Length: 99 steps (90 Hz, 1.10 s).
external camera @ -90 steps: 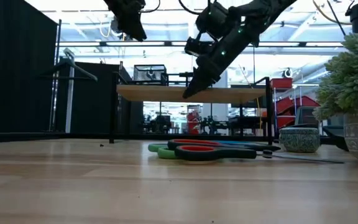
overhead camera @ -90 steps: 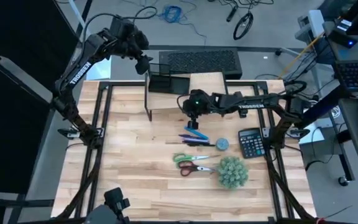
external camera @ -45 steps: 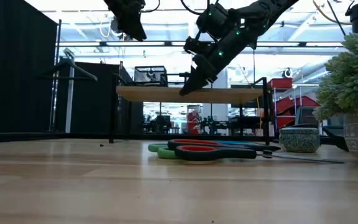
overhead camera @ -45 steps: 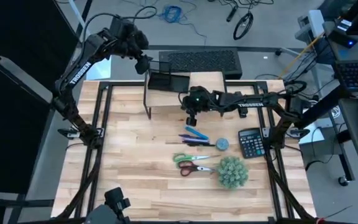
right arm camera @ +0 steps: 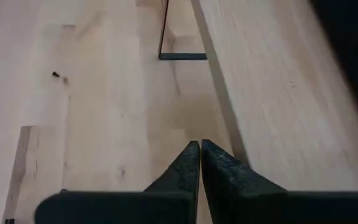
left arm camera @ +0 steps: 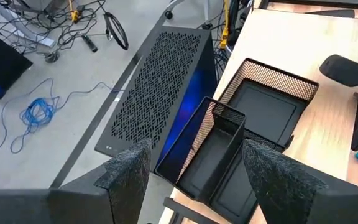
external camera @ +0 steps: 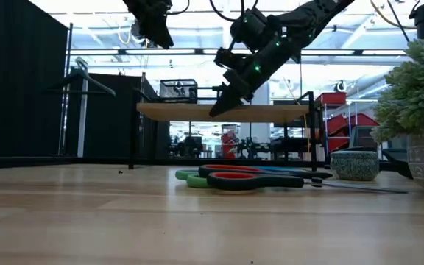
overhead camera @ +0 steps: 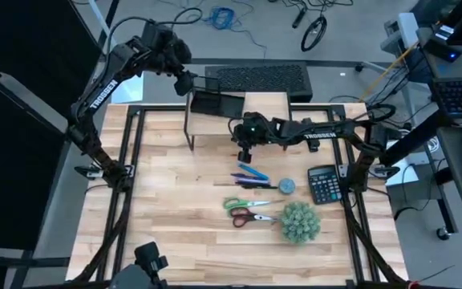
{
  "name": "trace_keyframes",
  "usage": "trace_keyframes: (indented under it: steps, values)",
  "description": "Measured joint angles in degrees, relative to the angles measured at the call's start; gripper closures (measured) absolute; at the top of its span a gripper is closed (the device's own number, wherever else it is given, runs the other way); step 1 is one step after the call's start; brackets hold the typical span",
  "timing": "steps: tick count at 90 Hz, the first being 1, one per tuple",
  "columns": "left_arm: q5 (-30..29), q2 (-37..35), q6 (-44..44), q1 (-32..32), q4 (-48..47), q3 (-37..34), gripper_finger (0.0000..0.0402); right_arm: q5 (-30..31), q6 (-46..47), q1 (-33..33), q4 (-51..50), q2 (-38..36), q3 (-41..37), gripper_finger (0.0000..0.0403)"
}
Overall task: Pick and place office supplies into organizer
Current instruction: Adjust the wooden shelf, then remove the desk organizer from the shelf
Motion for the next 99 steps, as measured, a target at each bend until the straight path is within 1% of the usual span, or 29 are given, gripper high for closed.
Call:
trace_keyframes:
  steps: [24, 37, 45, 54, 65, 78, 87, 99]
  values:
    - [0.0, 0.0, 0.4, 0.0, 0.0, 0.0, 0.016, 1.4, 1.4, 1.7, -0.3, -1.2, -0.1, 0.0403]
    - [0.0, 0.0, 0.4, 0.0, 0.2, 0.0, 0.016, 1.2, 3.5, 2.7, -2.0, -2.7, 2.1, 0.0402]
    - [0.0, 0.0, 0.4, 0.0, 0.3, 0.0, 0.016, 1.0, 5.8, 2.7, -4.5, -3.3, 4.7, 0.0392]
    - [0.0, 0.0, 0.5, 0.0, 0.3, 0.0, 0.016, 0.9, 7.0, 1.6, -7.8, -4.2, 9.5, 0.0369]
    - [0.0, 0.0, 0.5, 0.0, 0.3, 0.0, 0.016, 1.0, 6.0, -0.9, -12.5, -4.3, 16.5, 0.0328]
    - [0.0, 0.0, 0.5, 0.3, 0.3, 0.0, 0.016, 1.0, 3.5, -6.1, -16.0, -4.2, 24.9, 0.0272]
    - [0.0, 0.0, 1.5, 0.4, 0.3, 0.0, 0.016, 1.0, 2.1, -10.9, -18.2, -1.9, 30.6, 0.0237]
    - [-0.1, 0.0, 1.5, 0.4, 0.3, 0.0, 0.016, 0.3, 0.2, -16.0, -23.7, 4.3, 38.3, 0.0206]
